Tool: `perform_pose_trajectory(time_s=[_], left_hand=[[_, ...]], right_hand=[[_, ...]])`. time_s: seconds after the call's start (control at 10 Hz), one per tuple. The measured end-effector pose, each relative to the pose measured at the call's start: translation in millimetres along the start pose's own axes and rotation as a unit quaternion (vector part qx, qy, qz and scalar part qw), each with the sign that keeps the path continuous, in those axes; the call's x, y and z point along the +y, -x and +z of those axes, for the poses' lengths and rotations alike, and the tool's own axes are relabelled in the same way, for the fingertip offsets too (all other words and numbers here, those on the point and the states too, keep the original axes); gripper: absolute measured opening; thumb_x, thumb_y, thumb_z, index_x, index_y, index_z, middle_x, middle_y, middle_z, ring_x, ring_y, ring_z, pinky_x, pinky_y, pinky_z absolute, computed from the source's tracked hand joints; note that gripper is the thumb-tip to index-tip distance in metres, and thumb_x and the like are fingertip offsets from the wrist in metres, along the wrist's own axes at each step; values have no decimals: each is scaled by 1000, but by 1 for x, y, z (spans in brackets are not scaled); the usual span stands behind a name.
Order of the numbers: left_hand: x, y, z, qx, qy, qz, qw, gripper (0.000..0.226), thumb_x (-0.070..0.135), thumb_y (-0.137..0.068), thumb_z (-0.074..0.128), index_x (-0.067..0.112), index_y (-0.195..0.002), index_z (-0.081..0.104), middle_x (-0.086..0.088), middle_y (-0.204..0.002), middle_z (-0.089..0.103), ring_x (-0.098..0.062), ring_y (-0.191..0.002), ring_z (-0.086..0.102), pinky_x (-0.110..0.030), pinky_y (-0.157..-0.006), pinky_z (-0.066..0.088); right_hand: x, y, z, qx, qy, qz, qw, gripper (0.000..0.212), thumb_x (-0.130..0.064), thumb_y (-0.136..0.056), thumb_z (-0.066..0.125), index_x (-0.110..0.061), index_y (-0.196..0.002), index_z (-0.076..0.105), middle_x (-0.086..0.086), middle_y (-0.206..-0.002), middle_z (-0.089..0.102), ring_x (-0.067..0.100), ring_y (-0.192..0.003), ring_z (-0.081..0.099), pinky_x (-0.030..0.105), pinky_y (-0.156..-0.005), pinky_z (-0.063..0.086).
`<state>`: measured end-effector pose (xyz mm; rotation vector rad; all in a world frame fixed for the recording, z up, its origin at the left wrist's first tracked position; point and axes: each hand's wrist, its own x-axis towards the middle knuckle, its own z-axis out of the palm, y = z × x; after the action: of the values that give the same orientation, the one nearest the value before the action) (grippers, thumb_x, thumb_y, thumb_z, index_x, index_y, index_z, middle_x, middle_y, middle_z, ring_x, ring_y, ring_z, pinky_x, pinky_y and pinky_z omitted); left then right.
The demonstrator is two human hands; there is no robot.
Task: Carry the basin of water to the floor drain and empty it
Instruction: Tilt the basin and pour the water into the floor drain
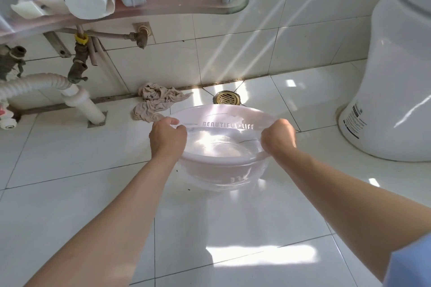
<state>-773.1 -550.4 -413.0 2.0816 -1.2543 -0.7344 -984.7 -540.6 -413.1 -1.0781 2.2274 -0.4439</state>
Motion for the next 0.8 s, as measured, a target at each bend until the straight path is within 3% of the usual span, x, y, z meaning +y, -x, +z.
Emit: perform_pose_trajectory(time_s=[0.1,0.2,0.3,0.4,0.5,0.6,0.7,0.8], left_hand=[[2,1,-1,-8,16,12,1000,23,20,-83,51,19,-101,64,-5,-116,59,-26,-94,59,-32,-74,47],[5,1,0,2,12,9,1000,23,16,-83,50,18,-100,65,-5,-116,61,-26,-87,59,-31,-69,48],[7,-1,3,21,8,-23,999,25,5,-83,47,13,-96,66,-5,-110,61,-28,-83,53,-29,-68,46],[10,-5,5,32,-6,-47,998,38,-4,-81,46,24,-57,38,7,-64,37,-26,-78,37,-24,-56,30],[10,-6,5,36,-6,-54,998,31,-6,-82,47,17,-60,49,4,-67,43,-29,-81,44,-25,-61,31],[9,-4,5,53,-1,-51,997,23,-7,-83,46,6,-80,65,-16,-89,62,-36,-89,52,-25,-70,32],[9,-4,4,64,4,-67,996,32,-6,-85,46,4,-110,64,-19,-126,58,-35,-106,56,-31,-82,42],[9,-8,5,69,26,-92,993,38,-5,-86,47,0,-122,58,-16,-132,55,-35,-118,53,-33,-94,43]], right_hand=[[0,-1,-1,49,-98,-17,994,24,-5,-84,45,1,-102,59,15,-86,54,24,-70,46,35,-68,43],[2,-6,-2,24,-51,-50,997,22,-8,-82,45,1,-95,60,6,-66,43,25,-75,46,32,-71,42],[2,-9,-5,-19,5,-80,997,13,-13,-82,46,-6,-83,58,12,-77,52,26,-75,47,34,-72,43],[4,-11,-7,-33,32,-92,995,9,-15,-82,47,-9,-79,53,13,-82,54,26,-76,48,33,-74,45],[6,-13,-7,-36,35,-99,994,12,-17,-83,46,-9,-77,53,13,-82,54,27,-76,48,32,-73,44],[9,-9,-6,-57,29,-120,991,24,-28,-89,44,-11,-73,50,11,-82,56,31,-86,51,33,-78,39],[11,-6,-6,-77,30,-152,985,45,-47,-90,42,-9,-105,59,12,-107,64,31,-122,42,40,-107,28],[10,1,-8,-104,55,-193,974,67,-64,-85,37,-15,-130,48,0,-140,46,24,-143,5,48,-115,2]])
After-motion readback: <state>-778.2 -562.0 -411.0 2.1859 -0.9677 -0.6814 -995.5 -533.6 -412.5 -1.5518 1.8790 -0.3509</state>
